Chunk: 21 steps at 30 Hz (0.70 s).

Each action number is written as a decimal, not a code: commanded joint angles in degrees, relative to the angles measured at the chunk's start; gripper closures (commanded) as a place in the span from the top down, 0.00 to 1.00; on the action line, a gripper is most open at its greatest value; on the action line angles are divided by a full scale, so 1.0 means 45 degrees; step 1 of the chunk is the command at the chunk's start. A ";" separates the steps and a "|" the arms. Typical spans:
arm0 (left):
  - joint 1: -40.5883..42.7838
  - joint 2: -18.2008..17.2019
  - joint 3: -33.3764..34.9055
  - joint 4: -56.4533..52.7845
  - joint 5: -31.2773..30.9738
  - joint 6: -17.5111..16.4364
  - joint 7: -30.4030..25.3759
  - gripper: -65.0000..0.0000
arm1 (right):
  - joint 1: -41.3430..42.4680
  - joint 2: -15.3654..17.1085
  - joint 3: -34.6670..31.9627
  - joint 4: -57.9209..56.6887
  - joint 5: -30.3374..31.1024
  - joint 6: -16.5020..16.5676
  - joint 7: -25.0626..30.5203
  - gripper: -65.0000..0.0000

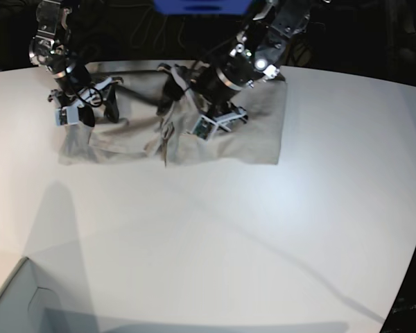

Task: Layout the t-shirt on the table in an organized manner, then fold the t-shirt properly
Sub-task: 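Grasp the strip's end with the left gripper and fold it toward the right gripper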

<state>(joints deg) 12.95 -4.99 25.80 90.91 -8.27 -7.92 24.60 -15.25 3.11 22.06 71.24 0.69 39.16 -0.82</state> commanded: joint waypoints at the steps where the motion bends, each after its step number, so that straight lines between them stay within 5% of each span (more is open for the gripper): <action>1: 0.0004 -0.0013 0.0000 0.0085 -0.0086 0.0012 -0.0260 0.61 | 0.0116 0.0099 0.0030 0.0080 -0.0163 0.0187 -0.0277 0.56; 21: -0.0289 0.0729 0.0215 -0.1576 -0.0164 -0.0125 -0.0241 0.61 | -0.0236 0.0040 0.0088 0.1194 -0.0104 0.0187 -0.0277 0.56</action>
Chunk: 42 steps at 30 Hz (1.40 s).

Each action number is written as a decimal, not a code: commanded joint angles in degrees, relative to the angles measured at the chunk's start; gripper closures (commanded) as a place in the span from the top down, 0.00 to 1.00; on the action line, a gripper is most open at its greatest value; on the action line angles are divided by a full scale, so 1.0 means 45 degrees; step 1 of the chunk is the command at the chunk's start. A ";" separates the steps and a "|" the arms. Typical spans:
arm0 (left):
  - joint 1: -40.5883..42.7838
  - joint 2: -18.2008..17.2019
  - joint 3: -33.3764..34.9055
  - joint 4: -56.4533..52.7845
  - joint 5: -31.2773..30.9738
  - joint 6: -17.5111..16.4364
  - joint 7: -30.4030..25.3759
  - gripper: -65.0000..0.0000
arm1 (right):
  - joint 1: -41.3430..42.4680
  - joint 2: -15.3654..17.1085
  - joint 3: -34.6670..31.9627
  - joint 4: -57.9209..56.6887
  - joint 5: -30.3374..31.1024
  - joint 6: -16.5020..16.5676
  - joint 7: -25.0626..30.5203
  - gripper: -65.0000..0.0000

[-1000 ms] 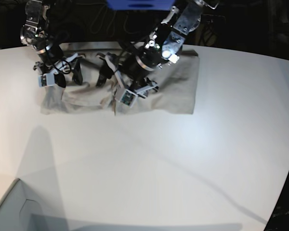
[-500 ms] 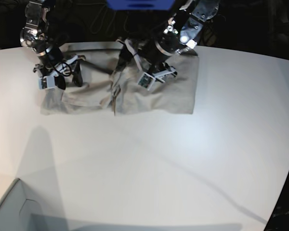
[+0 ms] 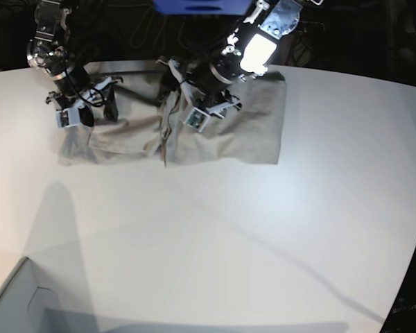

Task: Layout the t-shirt on the table in an organized manner, then fold the t-shirt properly
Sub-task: 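Grasp the strip's end with the left gripper and fold it toward the right gripper, then release the folded end and raise the left gripper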

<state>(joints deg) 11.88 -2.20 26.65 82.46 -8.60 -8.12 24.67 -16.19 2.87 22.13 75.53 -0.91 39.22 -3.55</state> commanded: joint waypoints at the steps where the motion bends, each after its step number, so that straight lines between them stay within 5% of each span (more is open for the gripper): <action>1: -0.0051 0.0107 0.0045 0.0363 -0.0091 -0.0100 -0.0255 0.61 | -0.0144 0.0094 0.0093 0.0574 0.0250 0.0173 0.0330 0.56; 8: -0.0383 -0.0362 0.1022 0.0890 -0.0091 -0.0100 -0.0255 0.61 | -0.0144 -0.0883 0.1793 0.2117 0.0270 0.0173 0.0330 0.57; 18: -0.0325 -0.2218 0.0787 0.3723 -0.0091 0.0017 -0.0216 0.61 | 0.1340 -0.0316 0.3317 0.0398 0.0192 0.0173 -0.2034 0.57; 32: 0.1316 -0.2686 -0.6871 0.3156 -0.3569 -0.0081 -0.0197 0.61 | 0.1457 -0.0004 0.3297 -0.1106 0.0192 0.0173 -0.2014 0.56; 42: 0.1219 -0.2589 -0.7887 0.0929 -0.5034 -0.0081 -0.0216 0.61 | 0.1223 -0.0375 0.2985 -0.0520 0.0211 0.0173 -0.2112 0.18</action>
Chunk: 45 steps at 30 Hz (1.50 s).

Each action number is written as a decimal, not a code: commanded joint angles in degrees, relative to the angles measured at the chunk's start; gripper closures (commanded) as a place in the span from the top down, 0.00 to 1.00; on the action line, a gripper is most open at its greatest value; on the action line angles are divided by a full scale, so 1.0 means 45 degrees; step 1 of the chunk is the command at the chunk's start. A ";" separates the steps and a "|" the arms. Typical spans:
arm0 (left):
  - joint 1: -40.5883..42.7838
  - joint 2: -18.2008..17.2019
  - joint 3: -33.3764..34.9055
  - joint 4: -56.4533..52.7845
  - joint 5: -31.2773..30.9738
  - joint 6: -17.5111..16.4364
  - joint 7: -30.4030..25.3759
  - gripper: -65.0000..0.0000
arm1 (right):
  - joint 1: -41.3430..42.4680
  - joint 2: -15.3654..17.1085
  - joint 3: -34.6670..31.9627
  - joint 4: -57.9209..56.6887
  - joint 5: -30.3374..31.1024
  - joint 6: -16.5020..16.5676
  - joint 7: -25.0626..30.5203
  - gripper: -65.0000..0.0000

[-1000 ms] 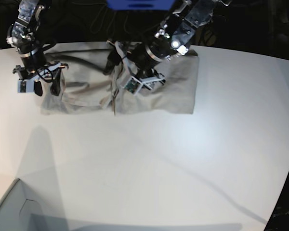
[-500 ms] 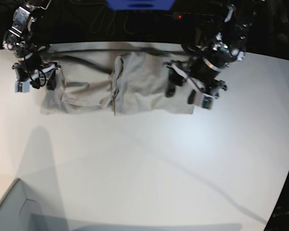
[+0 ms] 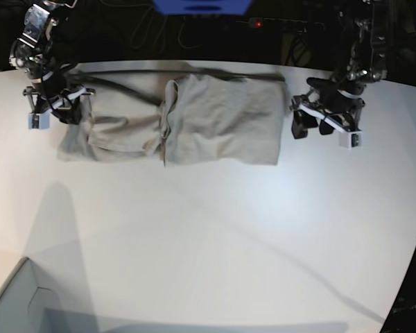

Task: Layout the t-shirt on the table in an organized manner, then fold the t-shirt properly
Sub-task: 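Release the folded end and raise the left gripper, then grasp the other strip end with the right gripper and fold it over the stack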

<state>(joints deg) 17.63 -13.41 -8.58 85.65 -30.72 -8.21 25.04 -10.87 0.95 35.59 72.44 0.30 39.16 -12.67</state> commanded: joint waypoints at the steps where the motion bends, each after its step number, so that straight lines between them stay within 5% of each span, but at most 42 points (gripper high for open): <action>1: -0.0059 -0.0058 -0.0057 0.0025 -0.0177 -0.0061 -0.0318 0.61 | -0.0016 0.0052 -0.0222 0.0165 -0.0056 0.0187 -0.0067 0.13; 4: -0.0196 0.0274 -0.0076 -0.0483 -0.0079 -0.0061 -0.0318 0.61 | -0.0153 0.0052 -0.0515 0.0223 -0.0056 0.0187 -0.0067 0.00; 9: -0.0430 0.0313 -0.0057 -0.0991 -0.0099 -0.0061 -0.0279 0.61 | -0.0250 -0.0065 -0.0418 0.1435 -0.0017 0.0187 -0.0086 0.00; 21: -0.0371 0.0255 -0.0076 -0.0991 -0.0079 -0.0061 -0.0279 0.61 | -0.1501 -0.1589 -0.0945 0.5830 -0.0036 0.0187 -0.0047 0.00; 30: -0.0293 0.0215 -0.0116 -0.0991 -0.0040 -0.0061 -0.0279 0.61 | -0.3083 -0.1647 -0.4794 0.8585 -0.0056 0.0187 -0.0106 0.00; 45: -0.0215 0.0196 -0.0057 -0.1069 -0.0001 -0.0061 -0.0260 0.61 | -0.1774 -0.1315 -1.1221 0.6827 -0.1384 0.0187 -0.0848 0.00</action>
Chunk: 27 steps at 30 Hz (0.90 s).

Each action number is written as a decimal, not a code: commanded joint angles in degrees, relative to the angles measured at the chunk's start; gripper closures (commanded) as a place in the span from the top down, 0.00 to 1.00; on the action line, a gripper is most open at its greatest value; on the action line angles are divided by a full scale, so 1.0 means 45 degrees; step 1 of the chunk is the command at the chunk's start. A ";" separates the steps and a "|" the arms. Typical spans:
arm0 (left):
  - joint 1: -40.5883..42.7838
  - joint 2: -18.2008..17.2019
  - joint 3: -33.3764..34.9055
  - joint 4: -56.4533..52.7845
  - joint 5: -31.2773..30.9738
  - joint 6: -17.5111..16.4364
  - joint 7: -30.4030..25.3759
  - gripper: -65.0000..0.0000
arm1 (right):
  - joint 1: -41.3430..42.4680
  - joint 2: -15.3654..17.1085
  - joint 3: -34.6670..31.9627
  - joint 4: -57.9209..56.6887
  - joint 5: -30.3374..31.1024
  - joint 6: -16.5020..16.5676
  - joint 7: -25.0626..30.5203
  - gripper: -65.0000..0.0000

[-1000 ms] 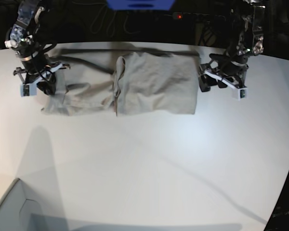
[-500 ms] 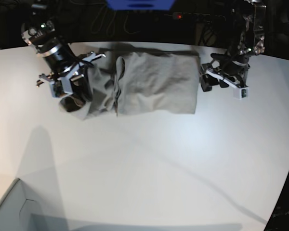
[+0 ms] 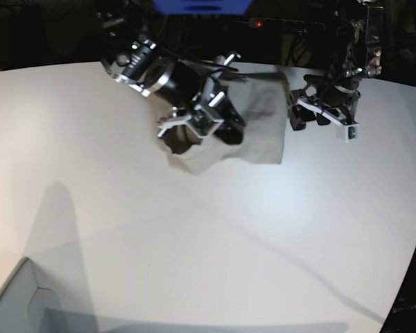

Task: Layout the t-shirt on the table in an organized manner, then fold the t-shirt properly
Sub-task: 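Grasp the other strip end with the right gripper and fold it over the stack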

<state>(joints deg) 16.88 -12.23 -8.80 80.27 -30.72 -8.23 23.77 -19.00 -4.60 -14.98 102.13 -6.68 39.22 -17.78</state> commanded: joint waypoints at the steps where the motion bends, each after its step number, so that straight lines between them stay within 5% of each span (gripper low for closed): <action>1: -0.0050 -0.0066 -0.0008 0.0126 -0.0001 -0.0057 0.0022 0.61 | 0.0248 -0.0101 -0.0177 -0.0140 0.0087 0.0173 0.0288 0.00; 27: 0.0614 -0.0926 -0.0028 0.0145 -0.0001 -0.0057 0.0022 0.61 | 0.4116 -0.0882 -0.1916 -0.4810 0.0067 0.0173 0.0210 0.00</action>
<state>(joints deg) 19.07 -15.68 -8.73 80.47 -30.94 -8.86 23.55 -1.34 -7.62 -23.24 79.46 -7.70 39.22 -18.85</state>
